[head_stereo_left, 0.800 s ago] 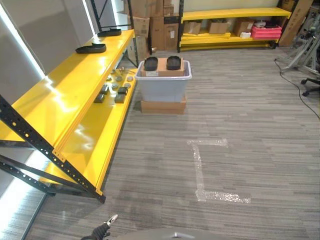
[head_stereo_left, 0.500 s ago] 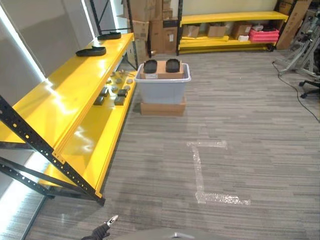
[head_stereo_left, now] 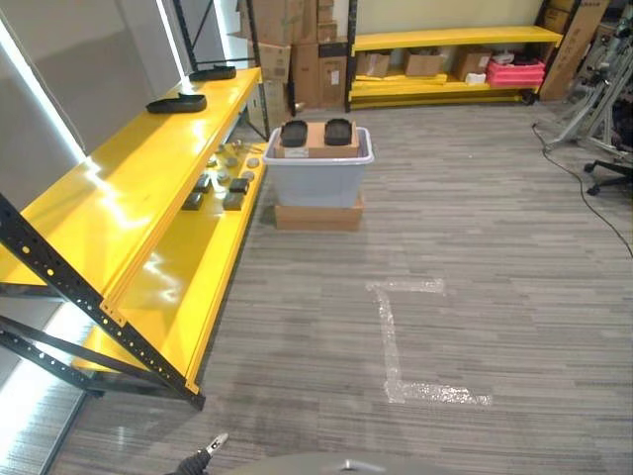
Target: Move parts from the plastic box to the shelf.
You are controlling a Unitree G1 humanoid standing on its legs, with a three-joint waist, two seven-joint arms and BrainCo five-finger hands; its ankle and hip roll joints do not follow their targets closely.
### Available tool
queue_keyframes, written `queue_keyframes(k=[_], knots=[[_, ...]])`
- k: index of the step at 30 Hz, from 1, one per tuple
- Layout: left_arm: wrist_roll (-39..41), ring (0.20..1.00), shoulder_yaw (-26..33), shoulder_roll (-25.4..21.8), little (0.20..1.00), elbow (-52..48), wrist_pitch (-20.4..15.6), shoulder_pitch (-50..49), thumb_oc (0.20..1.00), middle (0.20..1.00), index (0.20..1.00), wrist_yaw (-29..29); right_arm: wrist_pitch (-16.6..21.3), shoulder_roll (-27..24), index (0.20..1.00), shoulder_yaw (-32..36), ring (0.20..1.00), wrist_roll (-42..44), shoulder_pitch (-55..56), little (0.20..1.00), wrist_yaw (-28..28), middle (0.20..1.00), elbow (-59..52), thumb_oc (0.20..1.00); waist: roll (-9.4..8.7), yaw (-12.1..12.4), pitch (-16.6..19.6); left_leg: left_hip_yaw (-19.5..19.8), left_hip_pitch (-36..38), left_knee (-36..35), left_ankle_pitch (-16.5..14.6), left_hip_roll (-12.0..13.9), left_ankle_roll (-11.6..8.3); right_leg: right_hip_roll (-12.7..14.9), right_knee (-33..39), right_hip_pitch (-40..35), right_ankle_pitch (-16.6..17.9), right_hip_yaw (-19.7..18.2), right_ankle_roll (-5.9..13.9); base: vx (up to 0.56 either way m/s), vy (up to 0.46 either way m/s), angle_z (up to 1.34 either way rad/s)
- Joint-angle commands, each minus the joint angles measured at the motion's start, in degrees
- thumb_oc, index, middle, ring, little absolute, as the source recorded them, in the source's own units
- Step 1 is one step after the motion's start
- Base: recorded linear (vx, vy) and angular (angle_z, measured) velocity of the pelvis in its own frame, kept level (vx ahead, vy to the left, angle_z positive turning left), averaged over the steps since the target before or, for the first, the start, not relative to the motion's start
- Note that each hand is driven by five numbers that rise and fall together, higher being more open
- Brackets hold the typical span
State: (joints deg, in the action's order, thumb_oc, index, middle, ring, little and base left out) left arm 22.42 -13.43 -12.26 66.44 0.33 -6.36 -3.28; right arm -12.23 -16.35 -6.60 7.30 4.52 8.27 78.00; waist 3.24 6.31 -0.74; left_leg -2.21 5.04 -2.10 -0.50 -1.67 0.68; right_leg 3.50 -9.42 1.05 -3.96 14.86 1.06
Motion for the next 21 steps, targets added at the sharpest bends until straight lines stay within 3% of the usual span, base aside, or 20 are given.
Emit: queue_keyframes(k=[1, 10, 11, 16, 21], knots=[[0.8, 1.0, 3.5, 0.3, 1.0, 1.9, 0.3, 2.9, 1.0, 1.0, 1.0, 0.9, 0.1, 0.7, 1.0, -1.6, 1.0, -1.8, -1.4, 1.0, 1.2, 1.0, 4.2, 1.0, -2.81, 1.3, -1.1, -4.4, 0.7, -1.6, -1.0, -0.5, -0.78, 4.6, 14.4, -7.3, 8.1, -0.7, 8.2, 0.0, 0.0, 0.0], [1.5, 1.0, 4.5, 0.5, 1.0, 2.9, 1.9, 3.3, 1.0, 1.0, 1.0, 2.3, 2.1, 0.9, 1.0, -1.7, 1.0, -0.8, -1.2, 1.0, 1.3, 1.0, 4.5, 1.0, -2.91, 1.3, -1.0, -4.1, 0.9, -1.5, -1.1, -0.7, -0.62, 4.8, 14.2, -7.5, 8.1, -0.9, 8.31, 0.01, 0.004, 0.0], [1.0, 1.0, 4.8, 0.5, 1.0, 3.1, 1.5, 3.3, 1.0, 1.0, 1.0, 2.7, 3.7, 0.8, 1.0, -1.3, 1.0, 3.8, -1.4, 1.0, 2.3, 1.0, 4.5, 1.0, -2.95, 1.6, -0.9, -3.3, 0.9, -1.6, -1.0, -1.0, -0.6, 4.7, 14.3, -7.6, 8.2, -1.2, 8.29, 0.06, 0.021, 0.0], [2.6, 1.0, 5.3, 0.7, 1.0, 3.0, 0.6, 3.3, 1.0, 1.0, 1.0, 3.2, 6.5, 0.1, 1.0, 1.4, 1.0, 8.9, -1.8, 1.0, 3.1, 1.0, 4.3, 1.0, -2.86, 1.5, -0.8, -3.1, 0.8, -0.8, -1.6, -1.4, -0.3, 5.0, 13.9, -7.4, 8.1, -1.9, 8.39, 0.07, 0.057, -0.01], [2.5, 1.0, 5.4, -0.1, 1.0, 3.0, 0.8, 3.0, 1.0, 1.0, 1.0, 3.1, 7.7, -1.4, 1.0, 4.4, 1.0, 11.0, -1.9, 1.0, 2.0, 1.0, 4.5, 1.0, -2.62, 1.0, -1.8, -2.3, 0.2, 1.2, -2.8, -2.6, 1.34, 5.9, 8.5, -6.0, 5.8, -2.7, 8.08, 0.08, 0.141, -0.12]])
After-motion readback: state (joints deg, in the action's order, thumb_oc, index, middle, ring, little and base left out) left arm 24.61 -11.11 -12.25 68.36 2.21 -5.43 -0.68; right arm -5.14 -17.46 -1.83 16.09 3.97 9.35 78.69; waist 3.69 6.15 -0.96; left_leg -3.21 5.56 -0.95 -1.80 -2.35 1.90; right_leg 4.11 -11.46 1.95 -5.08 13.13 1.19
